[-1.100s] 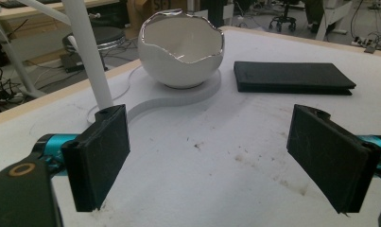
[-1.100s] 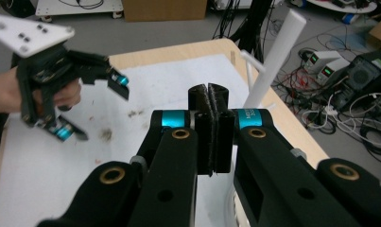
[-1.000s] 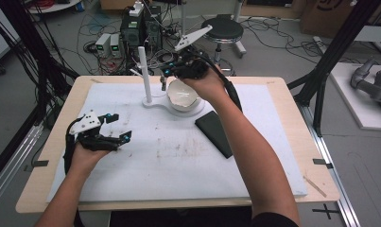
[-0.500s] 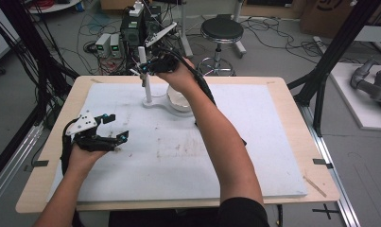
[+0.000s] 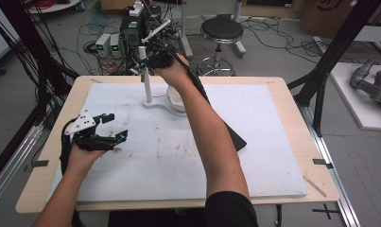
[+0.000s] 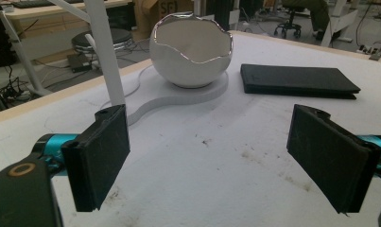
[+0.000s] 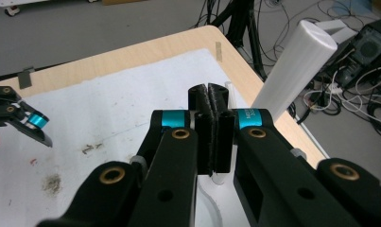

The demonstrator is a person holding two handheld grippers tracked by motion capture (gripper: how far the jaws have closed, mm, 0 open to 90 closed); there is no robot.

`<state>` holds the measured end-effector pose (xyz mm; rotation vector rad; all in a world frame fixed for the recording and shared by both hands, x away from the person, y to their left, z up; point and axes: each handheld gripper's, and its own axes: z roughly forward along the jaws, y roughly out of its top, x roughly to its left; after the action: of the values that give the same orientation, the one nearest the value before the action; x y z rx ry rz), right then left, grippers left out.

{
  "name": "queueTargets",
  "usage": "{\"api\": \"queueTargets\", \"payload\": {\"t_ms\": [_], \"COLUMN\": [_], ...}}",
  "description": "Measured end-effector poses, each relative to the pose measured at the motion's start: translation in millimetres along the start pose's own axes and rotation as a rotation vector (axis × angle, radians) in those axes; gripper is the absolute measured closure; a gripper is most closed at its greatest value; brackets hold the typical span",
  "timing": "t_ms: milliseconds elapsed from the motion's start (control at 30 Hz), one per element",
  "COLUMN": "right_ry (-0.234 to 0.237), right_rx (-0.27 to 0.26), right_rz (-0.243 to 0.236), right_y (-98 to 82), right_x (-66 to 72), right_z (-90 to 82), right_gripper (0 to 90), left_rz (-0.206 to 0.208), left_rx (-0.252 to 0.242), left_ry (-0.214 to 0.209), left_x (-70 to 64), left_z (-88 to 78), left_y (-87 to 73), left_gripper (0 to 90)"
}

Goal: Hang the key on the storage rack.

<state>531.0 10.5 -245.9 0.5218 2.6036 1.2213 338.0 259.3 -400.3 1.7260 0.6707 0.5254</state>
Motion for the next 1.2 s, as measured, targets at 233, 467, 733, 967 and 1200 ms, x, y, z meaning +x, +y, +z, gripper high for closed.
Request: {"api": "queueTargets", "payload": {"t_ms": [233,467,733,967,1200], "right_ry": [0.005,0.007,-0.057,-0.083,-0.111], "right_rx": [0.001,-0.003,-0.023,-0.062,-0.089], "right_rz": [0.028,0.05,0.066,0.042,0.032], "right_y": [-0.9,-2.8,-4.6,-16.2,-47.7], "right_x": [-2.0,-5.9,-4.7,0.1,12.8], "right_z": [3.4,3.2,-3.2,-33.9,-82.2], "right_gripper": [90.0,89.5,74.7,59.7,46.0], "left_rz": [0.003,0.007,0.009,0.013,0.014], "left_rx": [0.0,0.003,-0.002,0.003,-0.004], "left_ry": [-0.005,-0.01,-0.014,-0.02,-0.04], "left_x": [-2.1,-2.5,-3.0,-3.4,-8.5], "left_z": [1.2,1.9,2.2,3.4,5.4], "left_y": [1.0,1.2,1.7,2.3,3.8], "left_gripper": [13.9,13.9,13.9,13.9,13.9]}}
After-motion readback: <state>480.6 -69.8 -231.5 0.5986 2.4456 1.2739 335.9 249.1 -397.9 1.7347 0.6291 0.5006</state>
